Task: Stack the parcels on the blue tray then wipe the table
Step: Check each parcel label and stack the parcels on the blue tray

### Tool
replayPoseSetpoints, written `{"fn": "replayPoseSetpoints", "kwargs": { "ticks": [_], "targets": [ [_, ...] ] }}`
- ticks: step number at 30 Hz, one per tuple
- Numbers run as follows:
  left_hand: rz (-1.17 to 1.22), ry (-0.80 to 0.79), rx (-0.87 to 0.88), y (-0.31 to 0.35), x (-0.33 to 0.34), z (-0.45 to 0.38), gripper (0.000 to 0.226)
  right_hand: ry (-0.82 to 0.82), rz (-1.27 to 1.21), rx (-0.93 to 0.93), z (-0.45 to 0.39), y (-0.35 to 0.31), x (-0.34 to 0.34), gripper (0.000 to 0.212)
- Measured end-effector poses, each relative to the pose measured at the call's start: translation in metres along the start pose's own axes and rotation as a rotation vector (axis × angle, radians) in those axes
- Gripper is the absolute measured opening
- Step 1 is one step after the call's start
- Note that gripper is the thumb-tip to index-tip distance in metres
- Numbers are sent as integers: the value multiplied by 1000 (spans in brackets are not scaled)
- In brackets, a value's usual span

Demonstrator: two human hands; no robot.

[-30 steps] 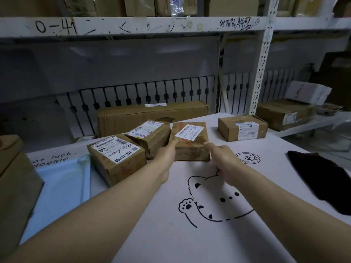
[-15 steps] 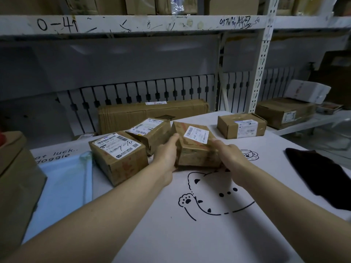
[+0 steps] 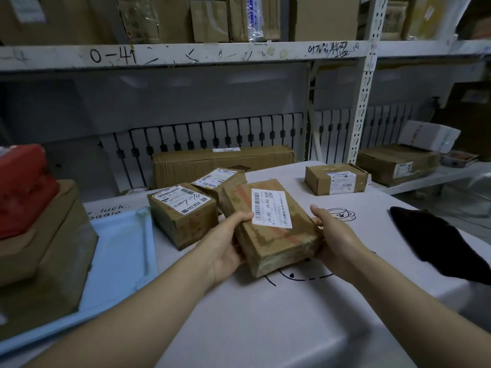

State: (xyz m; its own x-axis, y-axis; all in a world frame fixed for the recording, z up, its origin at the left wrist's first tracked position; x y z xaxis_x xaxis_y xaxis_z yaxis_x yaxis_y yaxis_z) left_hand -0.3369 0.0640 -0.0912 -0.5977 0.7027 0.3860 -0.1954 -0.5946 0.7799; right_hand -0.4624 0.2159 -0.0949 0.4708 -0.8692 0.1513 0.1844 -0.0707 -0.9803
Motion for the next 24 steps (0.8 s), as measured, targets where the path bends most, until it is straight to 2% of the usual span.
{"fn": "replayPoseSetpoints", "kwargs": {
  "ticks": [3, 8, 14, 20, 24],
  "targets": [
    [-8, -28, 13, -4, -7, 17, 41, -93, -28, 4, 16, 0, 12, 36],
    [-47, -38, 60, -6, -28, 42, 53, -257, -36, 9, 31, 6, 27, 44],
    [-100, -28, 129, -6, -53, 60, 53, -431, -11, -33, 41, 8, 44, 41],
    [-369, 1, 284, 5, -66, 84, 75, -467, 27, -209, 40, -2, 47, 53],
    [-471, 18, 372, 10, -72, 94, 76, -519, 66, -321, 44, -8, 50, 59]
  ]
}}
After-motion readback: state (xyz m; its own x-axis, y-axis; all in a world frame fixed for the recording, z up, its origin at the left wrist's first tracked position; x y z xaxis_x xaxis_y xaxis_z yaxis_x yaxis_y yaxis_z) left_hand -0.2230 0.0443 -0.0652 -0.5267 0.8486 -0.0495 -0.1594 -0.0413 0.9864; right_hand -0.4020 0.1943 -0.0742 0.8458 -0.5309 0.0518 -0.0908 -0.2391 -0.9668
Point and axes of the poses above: each hand's wrist, its own z-axis away from the middle knuckle, its own x-axis out of the palm, y = z × x, the point moved 5 cm from there along -z, towards the middle knuckle, and after that the axes turned 10 degrees about -x, right-handed, at the moved point
